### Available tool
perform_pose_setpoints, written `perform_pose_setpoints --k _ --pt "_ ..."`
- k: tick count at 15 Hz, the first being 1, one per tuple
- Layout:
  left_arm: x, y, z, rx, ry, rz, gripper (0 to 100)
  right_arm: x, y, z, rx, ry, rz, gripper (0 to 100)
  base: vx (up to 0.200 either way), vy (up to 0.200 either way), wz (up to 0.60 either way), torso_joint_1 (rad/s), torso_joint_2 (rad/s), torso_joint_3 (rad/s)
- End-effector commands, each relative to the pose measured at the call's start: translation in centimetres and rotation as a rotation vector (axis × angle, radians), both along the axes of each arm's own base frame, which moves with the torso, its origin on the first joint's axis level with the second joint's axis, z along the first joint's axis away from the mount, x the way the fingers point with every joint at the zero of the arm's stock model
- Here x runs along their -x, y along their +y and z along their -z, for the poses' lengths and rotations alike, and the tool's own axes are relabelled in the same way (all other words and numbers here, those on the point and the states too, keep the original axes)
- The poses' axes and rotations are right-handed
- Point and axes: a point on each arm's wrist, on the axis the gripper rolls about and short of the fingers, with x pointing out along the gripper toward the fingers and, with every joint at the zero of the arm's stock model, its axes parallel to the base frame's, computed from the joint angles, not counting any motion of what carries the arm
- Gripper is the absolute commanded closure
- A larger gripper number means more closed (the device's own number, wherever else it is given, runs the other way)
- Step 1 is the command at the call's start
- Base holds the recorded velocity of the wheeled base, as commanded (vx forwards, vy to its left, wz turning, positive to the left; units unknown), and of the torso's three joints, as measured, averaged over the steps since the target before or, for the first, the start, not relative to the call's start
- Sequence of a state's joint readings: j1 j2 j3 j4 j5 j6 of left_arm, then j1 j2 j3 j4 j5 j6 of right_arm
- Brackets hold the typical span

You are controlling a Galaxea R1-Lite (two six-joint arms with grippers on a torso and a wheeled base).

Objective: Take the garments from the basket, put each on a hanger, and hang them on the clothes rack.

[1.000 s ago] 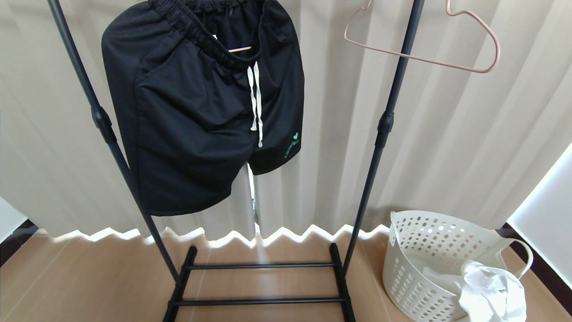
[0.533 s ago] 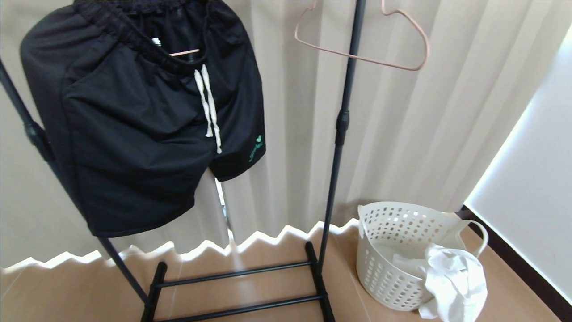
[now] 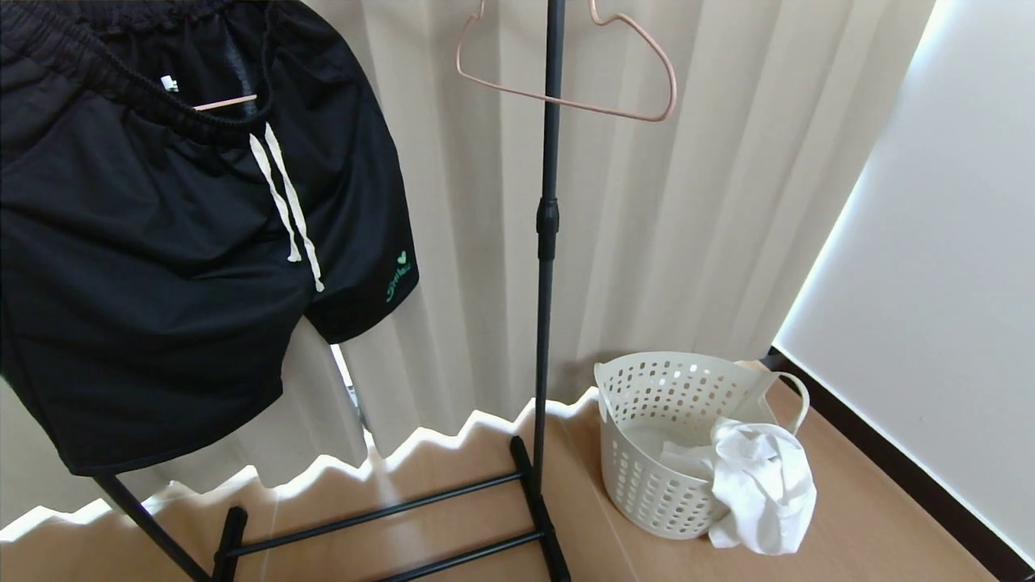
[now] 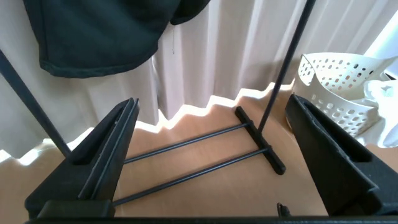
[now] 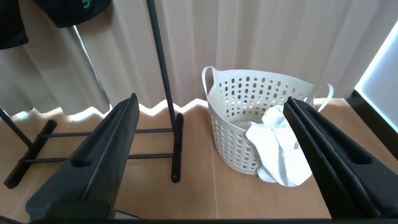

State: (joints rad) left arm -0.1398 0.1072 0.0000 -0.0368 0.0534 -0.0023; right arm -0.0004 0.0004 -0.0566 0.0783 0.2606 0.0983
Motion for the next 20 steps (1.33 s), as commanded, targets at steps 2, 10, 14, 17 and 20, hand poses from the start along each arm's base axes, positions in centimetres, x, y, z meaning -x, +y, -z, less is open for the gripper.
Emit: perform_pose_setpoints --k 2,10,14,17,20 --pt "-0.01 0.0 0.0 0.0 0.002 -0.001 0 0.01 0.0 0.0 0.0 -0.001 -0.001 0 0.0 -0.2 0.0 -0.002 0.0 0.007" --pt "-0.01 0.0 0.0 0.002 0.002 -0.002 0 0.0 0.0 -0.02 -0.001 -0.002 0.001 0 0.0 -0.2 -0.07 0.002 0.0 0.002" --pt "-0.01 0.0 0.0 0.002 0.002 -0.002 0 0.0 0.0 -0.02 -0.003 -0.001 -0.001 0 0.0 0.0 0.0 0.0 0.0 0.0" --pt "-0.01 0.0 -0.02 0.005 0.001 -0.005 0 0.01 0.01 0.0 -0.001 0.0 -0.001 0 0.0 0.0 -0.4 0.002 0.0 0.0" --pt "-0.01 0.0 -0.02 0.007 0.001 -0.006 0 0.01 0.0 0.0 0.0 -0.001 -0.002 0 0.0 0.0 -0.2 0.002 0.0 0.001"
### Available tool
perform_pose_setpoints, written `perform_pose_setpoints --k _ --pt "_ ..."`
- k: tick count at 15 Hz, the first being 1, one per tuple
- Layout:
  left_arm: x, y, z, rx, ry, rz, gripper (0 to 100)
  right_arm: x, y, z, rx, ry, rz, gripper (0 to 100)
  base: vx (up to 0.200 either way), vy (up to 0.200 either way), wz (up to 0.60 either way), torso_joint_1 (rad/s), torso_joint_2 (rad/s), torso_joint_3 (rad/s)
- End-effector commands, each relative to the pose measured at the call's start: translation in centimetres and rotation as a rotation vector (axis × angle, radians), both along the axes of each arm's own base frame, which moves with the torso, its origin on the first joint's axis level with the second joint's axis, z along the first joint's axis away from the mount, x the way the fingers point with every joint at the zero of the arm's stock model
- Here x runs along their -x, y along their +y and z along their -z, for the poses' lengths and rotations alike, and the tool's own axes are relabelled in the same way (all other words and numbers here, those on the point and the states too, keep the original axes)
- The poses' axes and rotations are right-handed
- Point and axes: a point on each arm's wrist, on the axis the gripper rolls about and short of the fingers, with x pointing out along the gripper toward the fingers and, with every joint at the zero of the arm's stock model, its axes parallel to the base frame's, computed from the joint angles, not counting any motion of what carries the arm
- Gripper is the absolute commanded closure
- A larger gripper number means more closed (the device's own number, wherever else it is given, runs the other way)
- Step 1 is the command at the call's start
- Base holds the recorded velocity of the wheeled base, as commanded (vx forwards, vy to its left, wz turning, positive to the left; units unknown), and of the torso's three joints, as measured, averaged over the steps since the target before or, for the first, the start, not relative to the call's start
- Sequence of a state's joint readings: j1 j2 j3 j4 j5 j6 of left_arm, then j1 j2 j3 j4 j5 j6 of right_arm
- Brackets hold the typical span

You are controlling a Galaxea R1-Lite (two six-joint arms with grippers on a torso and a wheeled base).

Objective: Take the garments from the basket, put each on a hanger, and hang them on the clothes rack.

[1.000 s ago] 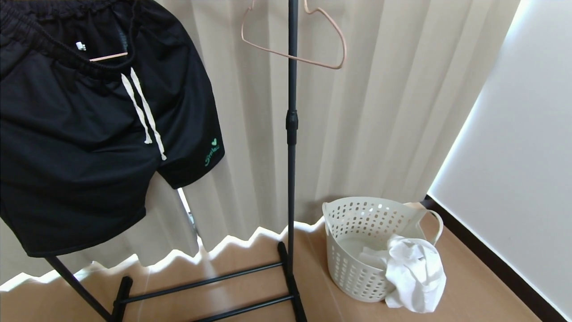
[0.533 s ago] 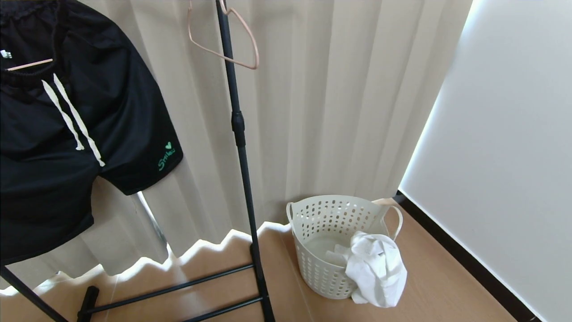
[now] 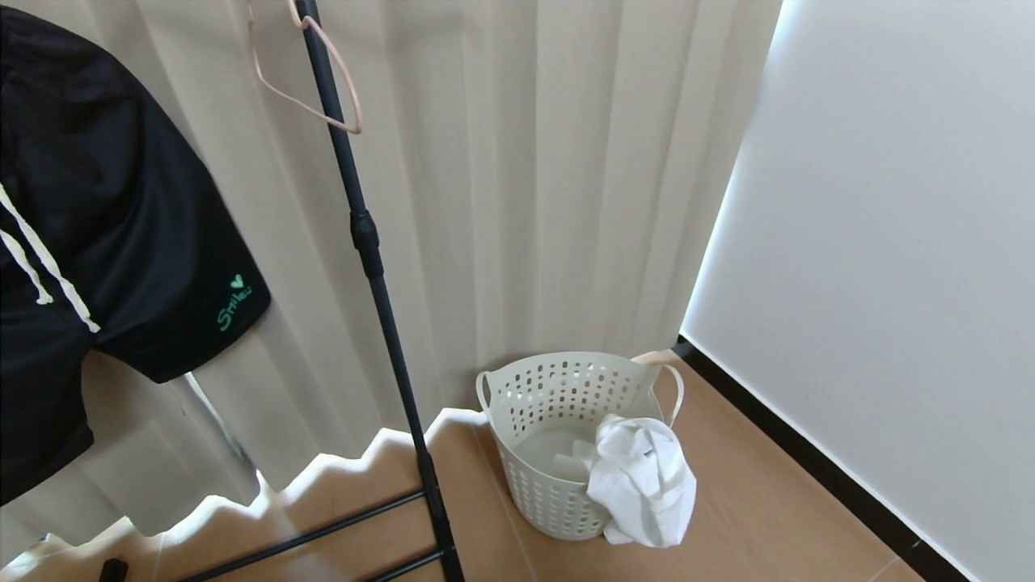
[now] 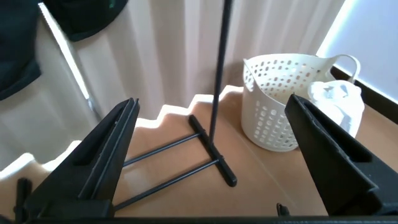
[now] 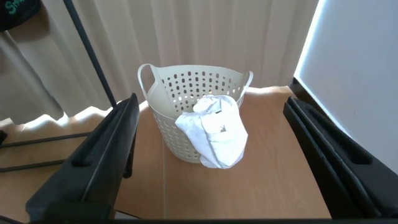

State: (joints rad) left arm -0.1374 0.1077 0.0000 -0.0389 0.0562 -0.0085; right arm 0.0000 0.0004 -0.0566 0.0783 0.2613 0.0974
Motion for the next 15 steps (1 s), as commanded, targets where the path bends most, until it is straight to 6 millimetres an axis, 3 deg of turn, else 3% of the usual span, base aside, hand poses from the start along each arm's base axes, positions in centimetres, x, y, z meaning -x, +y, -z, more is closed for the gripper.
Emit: perform_pose_setpoints --k 1,7,15 --pt "-0.01 0.0 -0.01 0.001 0.0 -0.002 0 -0.01 0.01 -0.01 -0.001 0.001 0.001 0 0.0 0.0 0.0 0.0 0.0 0.0" --pt "-0.02 0.0 0.0 -0.003 0.003 0.002 0 0.01 0.0 -0.02 -0.004 -0.001 -0.001 0 0.0 0.0 0.0 0.0 0.0 0.0" --pt "-0.01 0.0 0.0 -0.001 0.002 0.0 0 -0.02 -0.02 -0.02 -0.006 -0.004 0.011 0 0.0 0.0 0.0 0.002 0.0 -0.176"
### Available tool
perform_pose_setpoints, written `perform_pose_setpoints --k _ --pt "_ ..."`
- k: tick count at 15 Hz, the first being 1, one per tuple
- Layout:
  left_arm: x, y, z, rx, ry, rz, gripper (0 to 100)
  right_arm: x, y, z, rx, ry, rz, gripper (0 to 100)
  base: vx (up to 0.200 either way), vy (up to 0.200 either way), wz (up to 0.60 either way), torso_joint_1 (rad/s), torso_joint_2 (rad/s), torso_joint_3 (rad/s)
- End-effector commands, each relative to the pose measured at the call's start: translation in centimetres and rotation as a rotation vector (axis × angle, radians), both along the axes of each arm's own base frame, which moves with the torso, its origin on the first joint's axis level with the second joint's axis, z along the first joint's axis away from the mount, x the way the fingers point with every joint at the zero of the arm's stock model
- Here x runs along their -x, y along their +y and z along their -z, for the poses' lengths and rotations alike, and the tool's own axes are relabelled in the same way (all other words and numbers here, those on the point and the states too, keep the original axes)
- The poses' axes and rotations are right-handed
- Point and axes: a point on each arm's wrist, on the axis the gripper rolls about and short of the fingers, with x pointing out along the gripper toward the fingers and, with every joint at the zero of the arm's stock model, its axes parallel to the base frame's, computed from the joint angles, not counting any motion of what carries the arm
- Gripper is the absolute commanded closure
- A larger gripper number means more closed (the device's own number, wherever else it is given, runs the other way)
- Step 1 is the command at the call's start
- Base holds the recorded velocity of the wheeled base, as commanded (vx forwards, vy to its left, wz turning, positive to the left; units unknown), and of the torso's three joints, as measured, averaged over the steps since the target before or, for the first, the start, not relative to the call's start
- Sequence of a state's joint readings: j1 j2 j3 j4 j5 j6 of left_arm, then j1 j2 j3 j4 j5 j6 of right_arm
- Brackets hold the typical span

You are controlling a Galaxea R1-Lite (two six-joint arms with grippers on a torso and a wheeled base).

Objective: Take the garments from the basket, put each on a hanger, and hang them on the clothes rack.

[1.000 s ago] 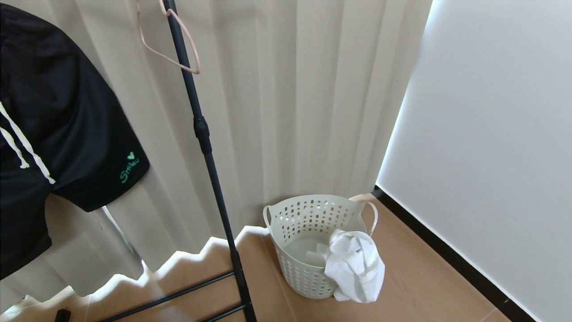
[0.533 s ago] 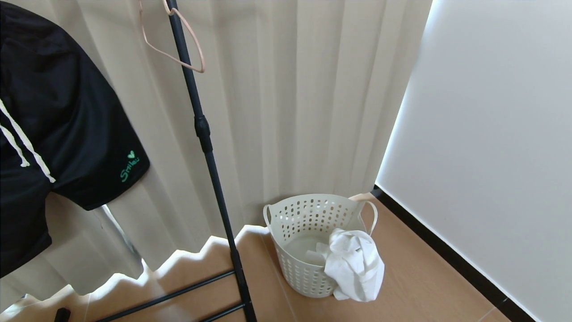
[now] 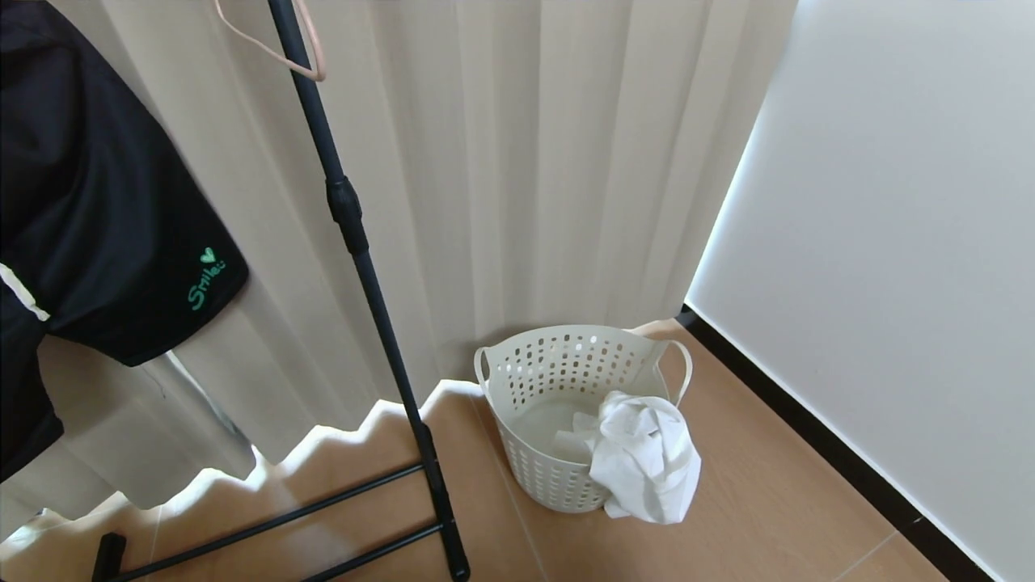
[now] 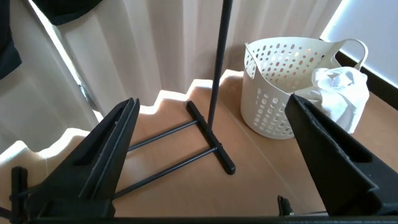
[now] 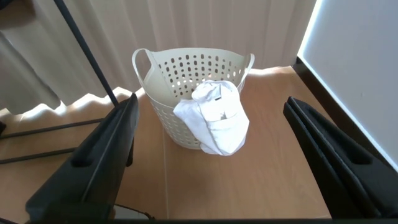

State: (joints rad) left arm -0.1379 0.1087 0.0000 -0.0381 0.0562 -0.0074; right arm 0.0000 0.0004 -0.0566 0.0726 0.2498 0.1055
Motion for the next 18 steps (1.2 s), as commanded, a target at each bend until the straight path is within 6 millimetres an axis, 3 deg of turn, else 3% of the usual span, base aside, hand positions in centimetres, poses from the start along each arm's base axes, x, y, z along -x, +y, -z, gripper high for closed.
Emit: perform_pose_setpoints --k 1,18 --pt "0.0 0.0 0.0 0.0 0.0 0.0 0 -0.01 0.0 0.03 -0.003 0.001 0.001 0 0.0 0.0 0.0 0.002 0.0 -0.207" --pt "0.0 0.0 0.0 0.003 0.0 -0.001 0 -0.01 0.0 0.07 0.059 -0.007 -0.003 0 0.0 0.0 0.0 0.003 0.0 -0.199"
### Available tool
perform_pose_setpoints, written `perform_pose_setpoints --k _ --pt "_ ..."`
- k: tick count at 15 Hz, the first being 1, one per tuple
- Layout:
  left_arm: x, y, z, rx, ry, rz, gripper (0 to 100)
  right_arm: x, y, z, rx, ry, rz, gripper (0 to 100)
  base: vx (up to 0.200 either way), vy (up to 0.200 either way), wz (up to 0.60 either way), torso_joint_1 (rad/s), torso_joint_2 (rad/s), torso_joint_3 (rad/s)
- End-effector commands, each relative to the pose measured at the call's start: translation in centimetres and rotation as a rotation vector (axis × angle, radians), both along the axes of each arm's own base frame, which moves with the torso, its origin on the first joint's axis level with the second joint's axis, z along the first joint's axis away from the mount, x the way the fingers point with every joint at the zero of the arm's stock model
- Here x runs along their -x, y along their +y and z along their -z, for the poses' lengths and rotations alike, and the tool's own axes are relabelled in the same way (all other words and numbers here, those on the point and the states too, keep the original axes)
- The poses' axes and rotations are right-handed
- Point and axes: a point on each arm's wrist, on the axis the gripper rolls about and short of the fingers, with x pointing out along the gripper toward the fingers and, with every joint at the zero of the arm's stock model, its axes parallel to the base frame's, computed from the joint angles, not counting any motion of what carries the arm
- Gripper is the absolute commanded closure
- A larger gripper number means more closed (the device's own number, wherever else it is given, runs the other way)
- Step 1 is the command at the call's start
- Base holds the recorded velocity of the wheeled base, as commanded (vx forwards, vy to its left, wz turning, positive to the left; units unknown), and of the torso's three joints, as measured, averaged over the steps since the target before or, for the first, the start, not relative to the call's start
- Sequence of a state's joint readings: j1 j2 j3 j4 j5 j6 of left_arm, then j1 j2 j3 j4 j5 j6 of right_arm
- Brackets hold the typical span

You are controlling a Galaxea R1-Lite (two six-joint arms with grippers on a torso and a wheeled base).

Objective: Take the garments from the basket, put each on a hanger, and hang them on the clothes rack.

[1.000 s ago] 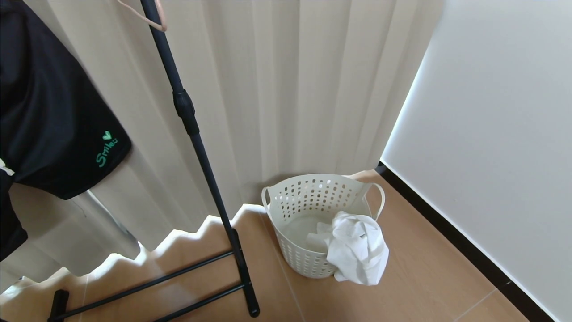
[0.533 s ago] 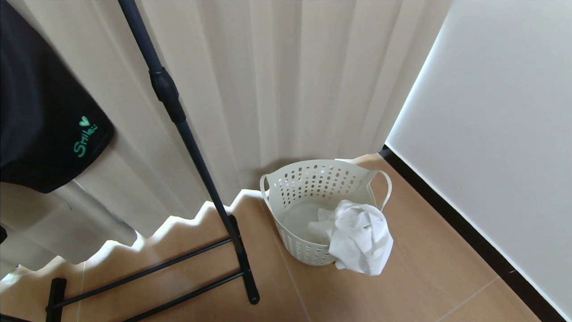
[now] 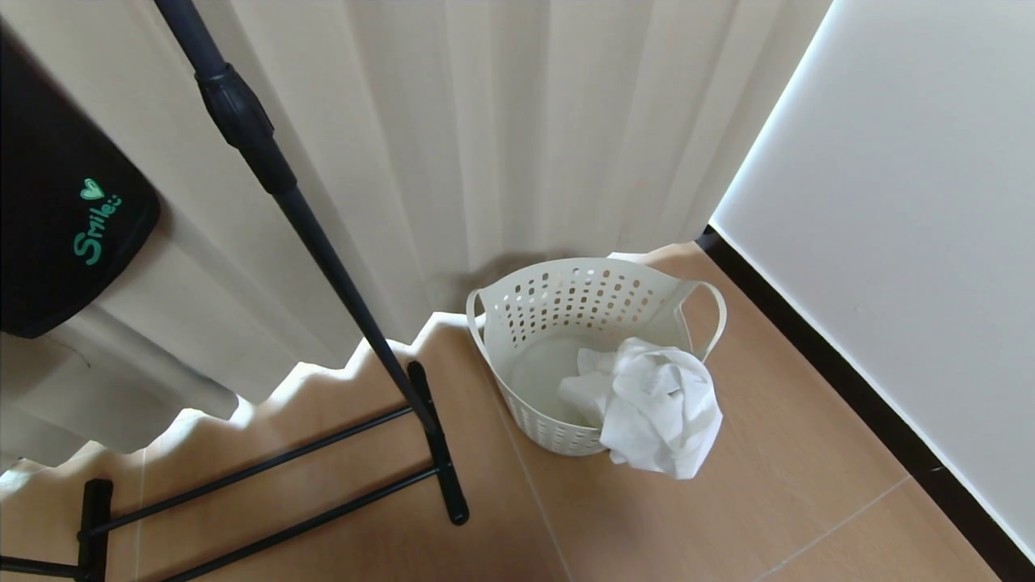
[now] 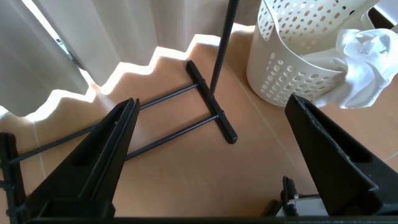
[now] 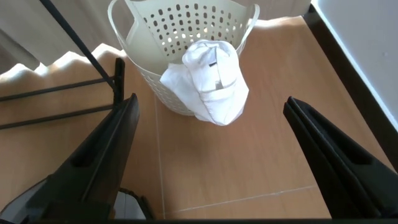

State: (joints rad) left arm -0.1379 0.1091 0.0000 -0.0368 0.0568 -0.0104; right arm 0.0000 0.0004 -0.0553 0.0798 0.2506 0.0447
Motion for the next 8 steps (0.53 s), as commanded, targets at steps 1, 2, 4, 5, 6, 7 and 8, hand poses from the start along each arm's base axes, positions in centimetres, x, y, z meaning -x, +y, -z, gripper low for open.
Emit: perform_pose_setpoints --k 1,2,4,5,6,7,8 --pt "0.0 0.0 0.0 0.0 0.0 0.0 0 0.0 0.0 0.0 0.0 0.0 0.001 0 0.0 0.0 0.0 0.007 0.0 -0.198" --pt "0.0 0.0 0.0 -0.003 0.0 0.0 0 0.0 0.0 0.0 0.0 0.0 0.001 0 0.0 0.0 0.0 0.007 0.01 -0.193" --pt "0.0 0.0 0.0 -0.003 -0.002 -0.001 0 -0.2 0.0 -0.1 0.003 0.025 0.005 0 0.0 0.0 0.0 0.007 0.0 -0.168" --pt "0.0 0.0 0.0 -0.001 -0.002 -0.001 0 -1.1 0.0 -0.3 0.026 0.125 0.007 0 0.0 0.0 0.0 -0.002 0.0 -0.071" --pt "0.0 0.0 0.0 -0.001 -0.002 -0.001 0 -1.5 0.0 -0.4 0.032 0.175 0.006 0 0.0 0.0 0.0 0.0 0.0 0.0" --pt "0.0 0.0 0.0 -0.001 -0.003 -0.001 0 -4.2 0.0 -1.7 0.039 0.36 -0.011 0 0.0 0.0 0.0 0.0 0.0 0.0" --pt "0.0 0.0 0.0 -0.003 -0.002 -0.001 0 -6.4 0.1 -2.9 0.053 0.409 -0.031 0 0.0 0.0 0.0 0.0 0.0 0.0"
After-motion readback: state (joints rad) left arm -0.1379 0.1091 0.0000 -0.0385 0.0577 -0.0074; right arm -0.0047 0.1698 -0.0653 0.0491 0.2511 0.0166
